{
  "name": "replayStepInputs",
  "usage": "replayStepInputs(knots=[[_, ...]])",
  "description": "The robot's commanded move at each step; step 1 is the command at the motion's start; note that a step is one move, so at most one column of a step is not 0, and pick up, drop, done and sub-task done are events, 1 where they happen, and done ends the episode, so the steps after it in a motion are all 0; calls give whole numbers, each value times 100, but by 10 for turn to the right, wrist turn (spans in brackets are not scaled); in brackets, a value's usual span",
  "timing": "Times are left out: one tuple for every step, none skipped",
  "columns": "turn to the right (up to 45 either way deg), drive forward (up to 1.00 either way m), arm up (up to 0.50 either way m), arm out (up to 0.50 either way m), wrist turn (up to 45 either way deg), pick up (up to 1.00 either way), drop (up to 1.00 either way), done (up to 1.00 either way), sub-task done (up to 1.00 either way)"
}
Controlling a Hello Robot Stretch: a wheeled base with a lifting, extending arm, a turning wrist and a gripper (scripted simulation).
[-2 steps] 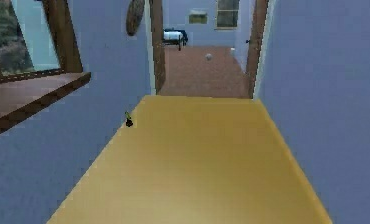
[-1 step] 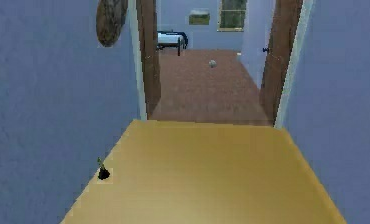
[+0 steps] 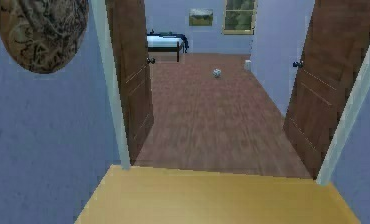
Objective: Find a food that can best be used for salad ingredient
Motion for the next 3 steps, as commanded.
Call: replayStepInputs(knots=[[0, 100, 0, 0, 0, 0, 0, 0, 0], [0, 100, 0, 0, 0, 0, 0, 0, 0], [30, 0, 0, 0, 0, 0, 0, 0, 0]])
